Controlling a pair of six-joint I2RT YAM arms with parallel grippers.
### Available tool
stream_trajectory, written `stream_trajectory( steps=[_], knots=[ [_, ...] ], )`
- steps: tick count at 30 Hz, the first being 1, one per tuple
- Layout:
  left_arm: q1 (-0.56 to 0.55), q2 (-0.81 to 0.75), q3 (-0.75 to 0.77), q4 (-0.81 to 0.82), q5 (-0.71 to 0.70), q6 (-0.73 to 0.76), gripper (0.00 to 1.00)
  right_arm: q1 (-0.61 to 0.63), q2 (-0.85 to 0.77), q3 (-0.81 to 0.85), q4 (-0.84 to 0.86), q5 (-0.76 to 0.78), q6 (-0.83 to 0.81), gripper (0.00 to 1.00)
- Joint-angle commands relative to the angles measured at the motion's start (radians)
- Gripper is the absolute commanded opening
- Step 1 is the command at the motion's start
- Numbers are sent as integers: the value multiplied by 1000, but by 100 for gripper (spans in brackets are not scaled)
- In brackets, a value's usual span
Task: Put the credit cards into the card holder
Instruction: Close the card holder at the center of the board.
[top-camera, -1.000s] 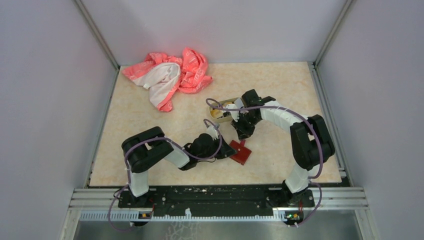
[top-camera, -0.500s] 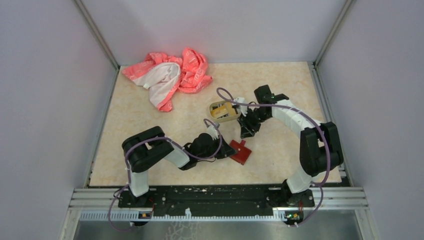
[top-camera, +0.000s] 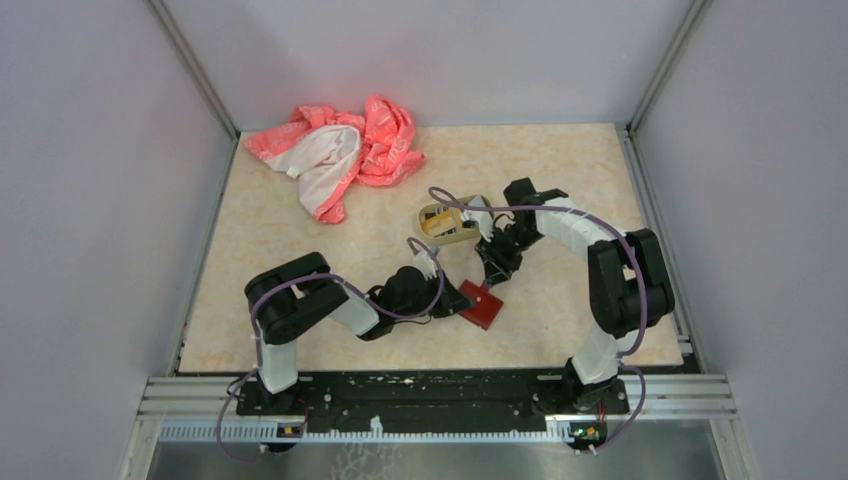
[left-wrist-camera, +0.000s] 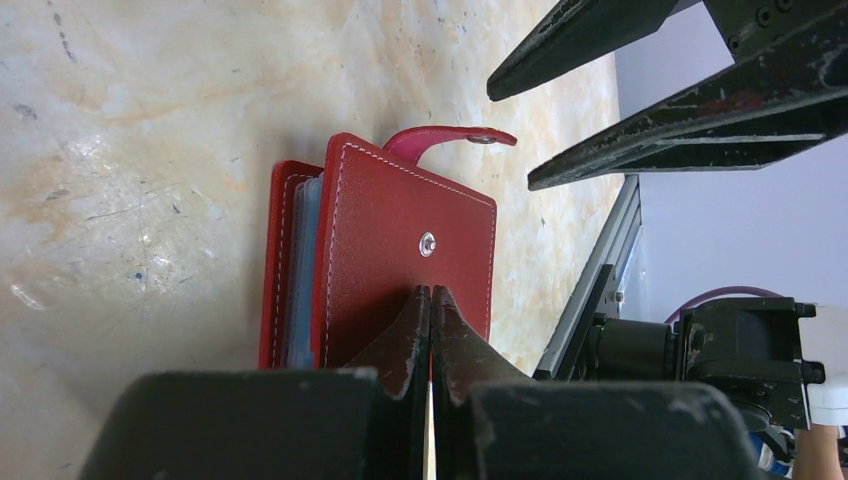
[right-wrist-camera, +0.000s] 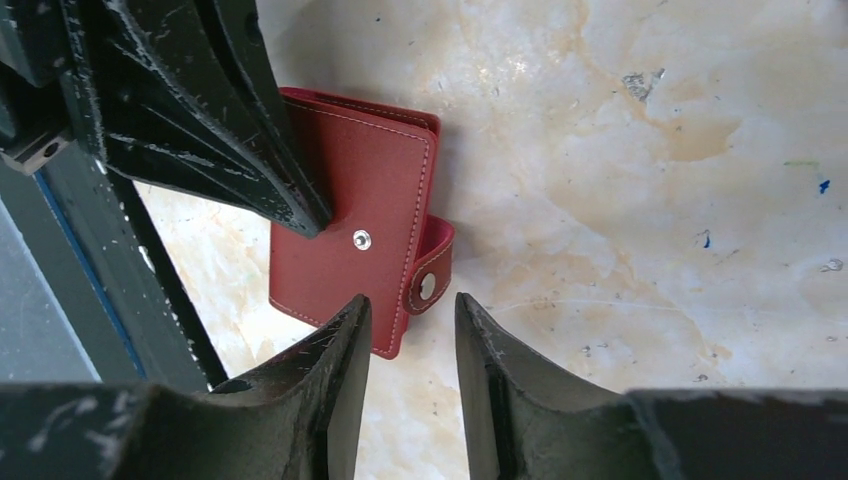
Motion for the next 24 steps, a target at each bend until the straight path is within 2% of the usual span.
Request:
stream_trajectory(
  steps=[1, 8, 15, 19, 21, 24],
  knots=[
    [3, 25, -13, 15, 15, 8, 0, -6, 8, 14, 38, 13, 25, 34],
    [3, 25, -16, 16, 19, 8, 0, -7, 19, 12, 50, 2, 37, 26],
    [4, 25, -13, 17, 22, 9, 0, -6, 34, 16, 50, 0, 42, 24],
    [5, 25, -12, 16, 24, 9, 0, -6, 38, 25, 44, -1, 48, 8],
    [6, 25, -12, 15, 26, 9, 0, -5, 37, 27, 41, -1, 47, 8],
    [7, 23, -13, 12, 28, 12, 0, -6, 21, 27, 39, -3, 47, 13]
  ],
)
